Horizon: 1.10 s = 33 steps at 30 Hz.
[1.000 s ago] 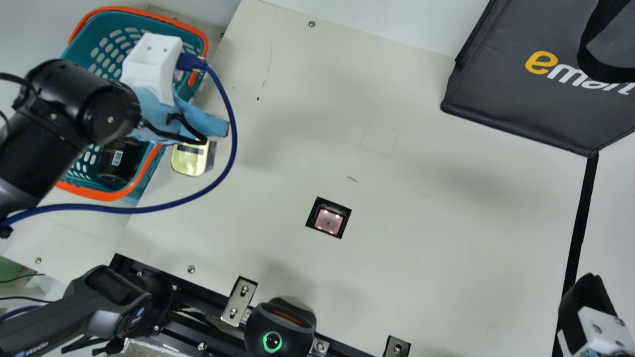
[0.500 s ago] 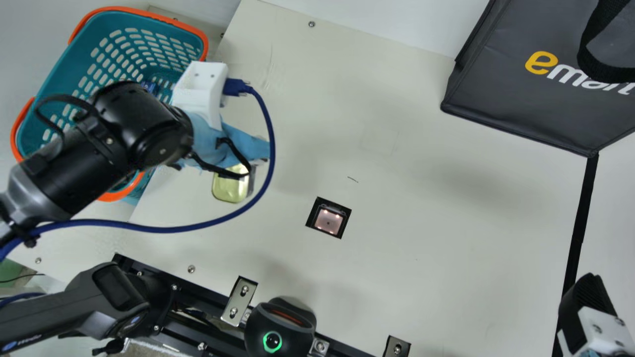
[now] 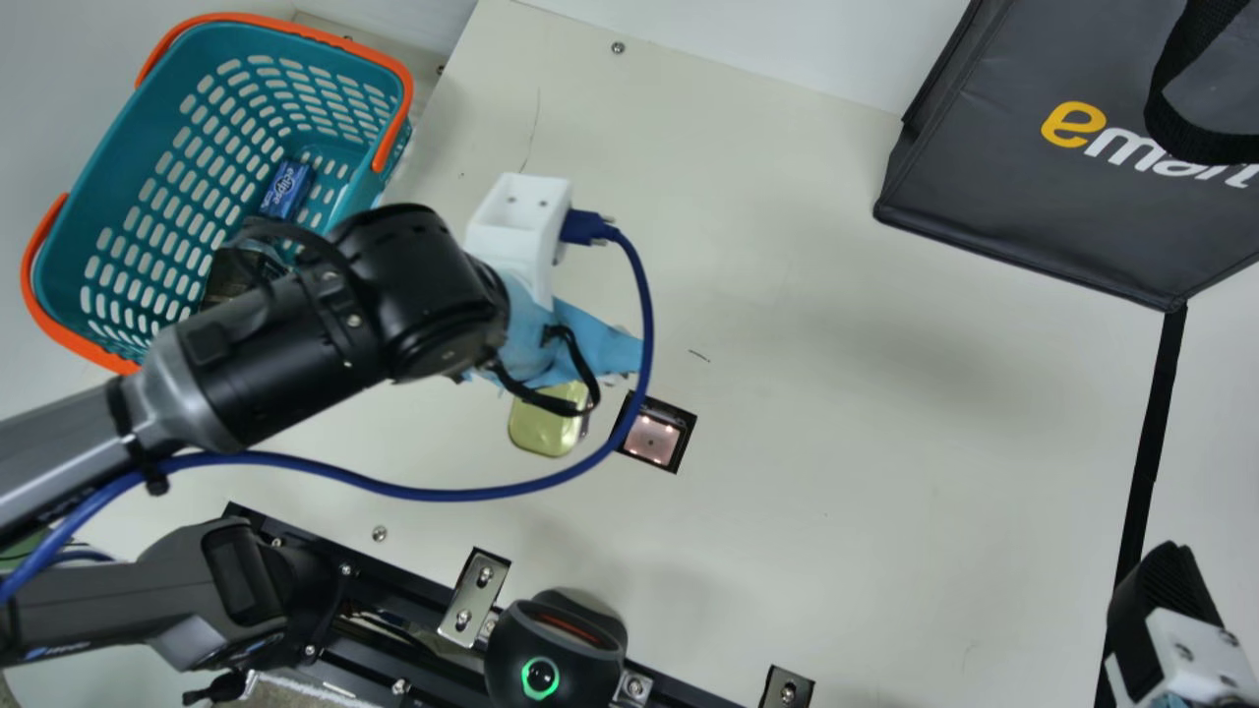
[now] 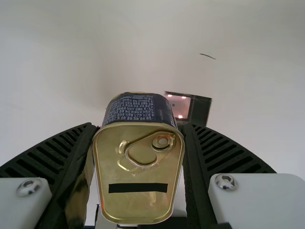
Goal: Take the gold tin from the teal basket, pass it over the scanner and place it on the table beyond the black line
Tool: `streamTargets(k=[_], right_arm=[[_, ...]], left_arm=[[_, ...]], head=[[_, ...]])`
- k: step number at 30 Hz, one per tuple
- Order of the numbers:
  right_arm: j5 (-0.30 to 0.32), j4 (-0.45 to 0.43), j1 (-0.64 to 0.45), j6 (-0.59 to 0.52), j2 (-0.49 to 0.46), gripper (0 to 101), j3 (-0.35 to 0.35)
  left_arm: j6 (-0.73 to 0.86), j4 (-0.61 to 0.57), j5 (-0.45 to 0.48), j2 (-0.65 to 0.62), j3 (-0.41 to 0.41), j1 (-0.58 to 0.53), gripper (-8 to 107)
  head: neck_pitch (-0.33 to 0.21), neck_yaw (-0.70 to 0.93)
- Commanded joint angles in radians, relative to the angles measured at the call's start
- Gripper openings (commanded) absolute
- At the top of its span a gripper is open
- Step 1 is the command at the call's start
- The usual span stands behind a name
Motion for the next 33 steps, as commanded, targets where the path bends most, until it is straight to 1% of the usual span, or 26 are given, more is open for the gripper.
streamTargets(k=[1, 7, 14, 20, 33], right_arm=[[0.000, 0.000, 0.000, 0.000, 0.000, 95, 0.000], [0.000, 0.000, 0.000, 0.000, 0.000, 95, 0.000], [0.000, 0.000, 0.000, 0.000, 0.000, 95, 0.000], [0.000, 0.000, 0.000, 0.000, 0.000, 95, 0.000], [0.000, 0.000, 0.000, 0.000, 0.000, 95, 0.000]], left_arm=[[-0.004, -0.006, 0.003, 0.021, -0.019, -0.023, -8], [-0.008, -0.024, 0.004, 0.079, -0.061, -0.071, -8], [-0.013, -0.039, -0.005, 0.136, -0.084, -0.111, -8], [-0.021, -0.049, -0.020, 0.174, -0.087, -0.139, -8], [-0.029, -0.067, -0.053, 0.226, -0.061, -0.175, -8]], head=[[-0.029, 0.002], [-0.029, 0.002], [-0.029, 0.002], [-0.029, 0.002], [-0.029, 0.002]])
